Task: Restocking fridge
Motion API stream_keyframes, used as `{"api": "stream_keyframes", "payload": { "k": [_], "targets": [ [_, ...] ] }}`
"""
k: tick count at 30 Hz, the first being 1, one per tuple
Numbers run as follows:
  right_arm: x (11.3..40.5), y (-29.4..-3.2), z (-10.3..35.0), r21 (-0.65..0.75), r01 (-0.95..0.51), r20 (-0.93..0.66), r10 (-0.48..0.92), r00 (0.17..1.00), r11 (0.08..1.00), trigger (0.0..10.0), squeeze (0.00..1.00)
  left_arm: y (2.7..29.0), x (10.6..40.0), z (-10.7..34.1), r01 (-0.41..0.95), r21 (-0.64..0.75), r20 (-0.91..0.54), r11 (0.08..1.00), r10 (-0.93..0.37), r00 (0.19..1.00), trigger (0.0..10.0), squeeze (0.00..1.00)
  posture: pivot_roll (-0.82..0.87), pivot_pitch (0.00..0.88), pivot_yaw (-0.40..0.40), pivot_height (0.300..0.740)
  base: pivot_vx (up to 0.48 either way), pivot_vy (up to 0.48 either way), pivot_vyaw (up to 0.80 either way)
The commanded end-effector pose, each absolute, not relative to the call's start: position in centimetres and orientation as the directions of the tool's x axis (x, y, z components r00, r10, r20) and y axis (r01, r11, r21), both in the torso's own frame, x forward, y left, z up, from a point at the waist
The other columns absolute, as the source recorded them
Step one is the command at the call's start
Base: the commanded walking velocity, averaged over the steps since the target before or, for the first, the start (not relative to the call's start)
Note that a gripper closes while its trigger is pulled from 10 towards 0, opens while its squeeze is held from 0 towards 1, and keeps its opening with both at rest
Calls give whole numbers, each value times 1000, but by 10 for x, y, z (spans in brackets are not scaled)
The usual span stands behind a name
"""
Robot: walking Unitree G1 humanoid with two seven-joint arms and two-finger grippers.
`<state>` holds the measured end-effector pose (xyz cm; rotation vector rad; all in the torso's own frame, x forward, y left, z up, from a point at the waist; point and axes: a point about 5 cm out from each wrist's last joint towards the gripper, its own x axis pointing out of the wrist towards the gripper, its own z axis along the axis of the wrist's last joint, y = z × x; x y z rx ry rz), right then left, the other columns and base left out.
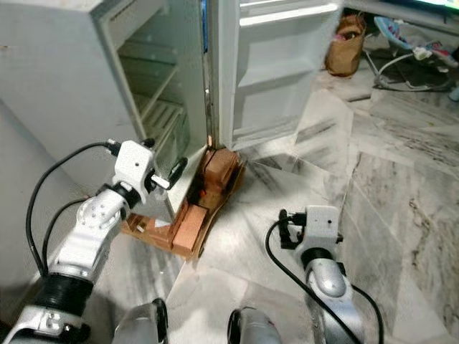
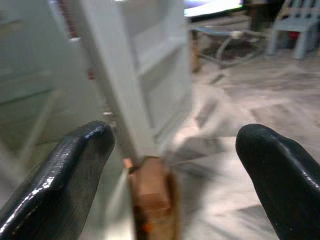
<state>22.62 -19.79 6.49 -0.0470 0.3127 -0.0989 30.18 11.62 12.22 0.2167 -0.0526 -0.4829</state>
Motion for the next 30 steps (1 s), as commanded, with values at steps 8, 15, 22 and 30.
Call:
{"api": "stream_keyframes", "payload": {
  "k": [8, 15, 22, 30],
  "targets": [
    [235, -201, 72, -79, 99, -265, -116, 957, 992, 10000, 0, 138, 281, 129, 382, 270, -19, 884, -392, 920, 10000, 0, 66, 157, -17, 740, 370, -301, -755],
    [250, -192, 86, -51, 83, -203, -92, 975, 995, 10000, 0, 145, 269, 134, 328, 251, -22, 911, -333, 943, 10000, 0, 75, 178, -19, 740, 417, -143, -800],
    [252, -186, 87, -46, 79, -192, -86, 978, 996, 10000, 0, 147, 261, 125, 311, 219, -53, 925, -307, 950, 10000, 0, 61, 175, -16, 740, 468, 0, -800],
    [249, -187, 83, -39, 101, -194, -106, 975, 994, 10000, 0, 142, 265, 117, 309, 171, -81, 936, -299, 951, 10000, 0, 24, 139, -7, 740, 480, 0, -800]
  ]
}}
